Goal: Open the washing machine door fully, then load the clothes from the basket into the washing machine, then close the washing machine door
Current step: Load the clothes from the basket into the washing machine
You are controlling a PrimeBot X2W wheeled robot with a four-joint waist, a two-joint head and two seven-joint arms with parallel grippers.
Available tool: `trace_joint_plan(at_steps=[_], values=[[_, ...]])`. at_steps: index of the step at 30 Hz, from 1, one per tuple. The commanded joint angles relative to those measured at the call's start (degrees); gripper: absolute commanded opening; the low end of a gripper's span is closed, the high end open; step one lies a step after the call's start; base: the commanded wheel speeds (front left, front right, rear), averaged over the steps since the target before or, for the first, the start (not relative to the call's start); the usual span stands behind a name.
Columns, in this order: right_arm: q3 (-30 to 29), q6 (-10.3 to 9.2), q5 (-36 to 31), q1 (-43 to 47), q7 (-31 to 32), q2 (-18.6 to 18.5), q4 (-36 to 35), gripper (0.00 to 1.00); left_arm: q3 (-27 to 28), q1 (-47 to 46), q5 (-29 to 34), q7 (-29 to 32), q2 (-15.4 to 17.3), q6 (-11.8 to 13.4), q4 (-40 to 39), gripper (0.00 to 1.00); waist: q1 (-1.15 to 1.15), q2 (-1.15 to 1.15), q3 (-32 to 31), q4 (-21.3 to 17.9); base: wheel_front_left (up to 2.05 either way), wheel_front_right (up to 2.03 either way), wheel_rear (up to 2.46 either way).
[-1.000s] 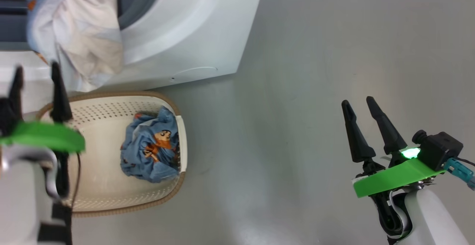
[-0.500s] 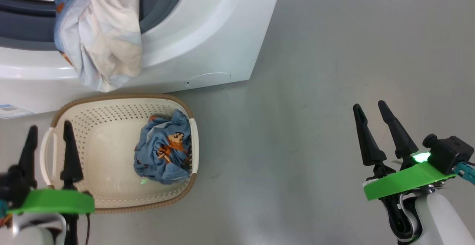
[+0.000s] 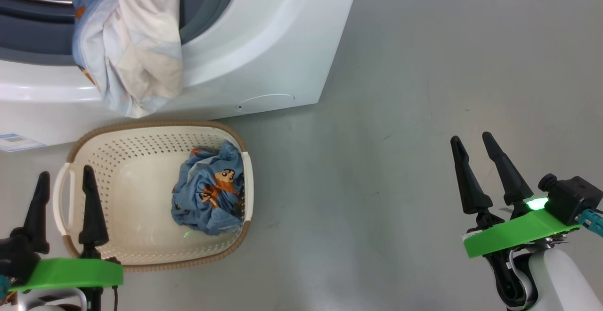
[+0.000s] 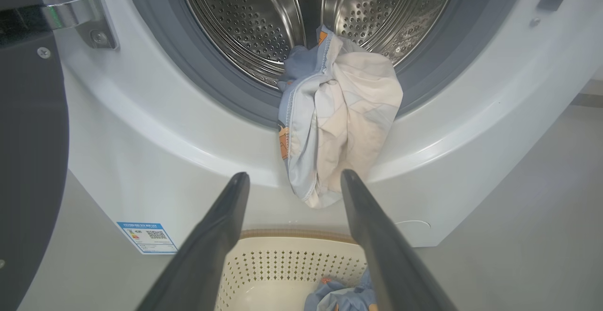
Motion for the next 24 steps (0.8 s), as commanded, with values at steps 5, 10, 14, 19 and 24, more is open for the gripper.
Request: trace_joint_plan(at_steps=[5,10,14,19,24], values=[[0.9,0.16,-0.5,1.1,-0.3,-0.5,-1.3,1.00,1.8,1.1,-0.8,-0.4,0.7,-0.1,-1.7,1.00,0.00,0.00,0.0,0.0,0.00,0.00,0.00],[0.9,0.16,-0.5,1.2,-0.3,-0.4,-1.2,1.00,1.5,0.3,-1.1,-0.4,0.7,-0.2,-0.7,1.00,0.00,0.00,-0.1,0.1,0.00,0.00,0.00],[1.0,0.16,-0.5,1.1,-0.3,-0.2,-1.2,1.00,0.7,-1.0,-1.6,-0.4,0.7,-0.2,1.0,1.00,0.00,0.00,0.0,0.1,0.00,0.00,0.00],[1.3,0.16,-0.5,0.7,-0.3,0.0,-1.2,1.00,-0.8,-4.0,-2.3,-0.4,1.3,-0.2,5.0,1.00,0.00,0.00,0.3,-0.1,0.00,0.00,0.00],[1.6,0.16,-0.5,0.3,-0.3,0.4,-1.2,1.00,-2.6,-9.1,-2.8,-0.4,3.4,-0.2,11.7,1.00,0.00,0.00,1.3,-0.6,0.00,0.00,0.00]])
